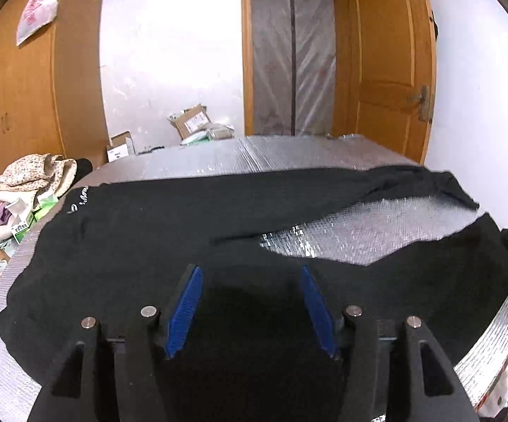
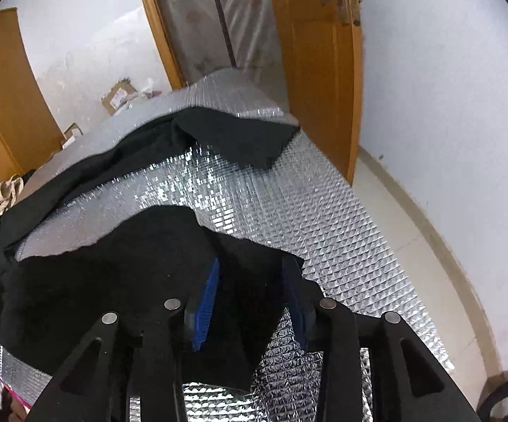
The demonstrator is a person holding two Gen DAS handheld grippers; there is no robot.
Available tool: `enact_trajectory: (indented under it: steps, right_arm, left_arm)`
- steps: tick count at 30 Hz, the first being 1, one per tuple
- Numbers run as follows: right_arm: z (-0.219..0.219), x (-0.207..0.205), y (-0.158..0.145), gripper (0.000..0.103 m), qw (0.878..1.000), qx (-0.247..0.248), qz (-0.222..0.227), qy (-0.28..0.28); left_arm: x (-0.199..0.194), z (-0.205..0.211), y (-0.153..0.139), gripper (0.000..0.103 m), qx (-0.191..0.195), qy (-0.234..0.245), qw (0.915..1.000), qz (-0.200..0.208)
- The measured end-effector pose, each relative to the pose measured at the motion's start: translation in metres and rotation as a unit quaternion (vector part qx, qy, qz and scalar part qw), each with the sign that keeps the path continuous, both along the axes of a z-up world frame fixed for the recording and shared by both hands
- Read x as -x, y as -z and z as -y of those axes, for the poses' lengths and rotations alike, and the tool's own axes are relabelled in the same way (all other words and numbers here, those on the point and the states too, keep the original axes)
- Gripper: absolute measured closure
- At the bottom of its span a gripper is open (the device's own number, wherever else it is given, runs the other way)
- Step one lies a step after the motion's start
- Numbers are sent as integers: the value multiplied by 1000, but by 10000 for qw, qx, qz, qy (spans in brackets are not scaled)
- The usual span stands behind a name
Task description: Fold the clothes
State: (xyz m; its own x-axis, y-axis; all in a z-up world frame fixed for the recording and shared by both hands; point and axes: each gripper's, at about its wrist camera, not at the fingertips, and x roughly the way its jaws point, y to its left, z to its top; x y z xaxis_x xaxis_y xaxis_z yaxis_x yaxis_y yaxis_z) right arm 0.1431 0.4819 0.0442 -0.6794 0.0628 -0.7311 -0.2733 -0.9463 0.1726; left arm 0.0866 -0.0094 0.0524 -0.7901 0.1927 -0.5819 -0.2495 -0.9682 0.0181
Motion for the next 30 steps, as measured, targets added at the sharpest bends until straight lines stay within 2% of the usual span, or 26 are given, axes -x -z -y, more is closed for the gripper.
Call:
enact_trajectory:
  steps: [5, 6, 8, 9, 11, 14, 16, 21, 26, 28, 30]
  right_arm:
    - [11, 2, 2, 58, 9996, -187, 112, -192]
    - [14, 2, 1, 61, 9993, -234, 141, -239]
    - [19, 2, 1, 74, 9987, -326, 200, -333]
    - [20, 2, 0, 87, 9986, -327, 199, -360]
    - [19, 1, -1, 93, 9988, -310, 150, -353]
    - [15, -3, -8, 94, 9992, -327, -33, -211]
    - [10, -8, -16, 99, 9990, -404, -161, -42]
    - [-8, -28, -36, 97, 9977, -368, -496, 291]
    - [-15, -15, -23, 94, 9994, -265, -230, 48]
    - [-15, -3, -11, 82, 9998, -120, 36, -185]
    - [-14, 5, -2, 75, 9993, -64, 203, -298]
  left_arm:
    - [10, -8, 20, 44, 65, 111, 9986, 507]
    - [12, -8, 23, 44, 70, 92, 9980, 620]
    - [18, -6, 31, 44, 53, 53, 9963, 861]
    - [22, -5, 34, 44, 33, 33, 9950, 995]
    - [24, -3, 36, 44, -39, 37, 9943, 1061]
    - [22, -4, 37, 44, -18, 35, 9944, 1058]
    - [21, -5, 38, 44, 21, 32, 9943, 1065]
    - [22, -6, 37, 44, 77, 24, 9942, 1069]
    - [24, -5, 35, 44, 85, 25, 9942, 1070]
    - [24, -5, 35, 44, 85, 25, 9942, 1070]
    - [24, -5, 35, 44, 80, 23, 9942, 1072]
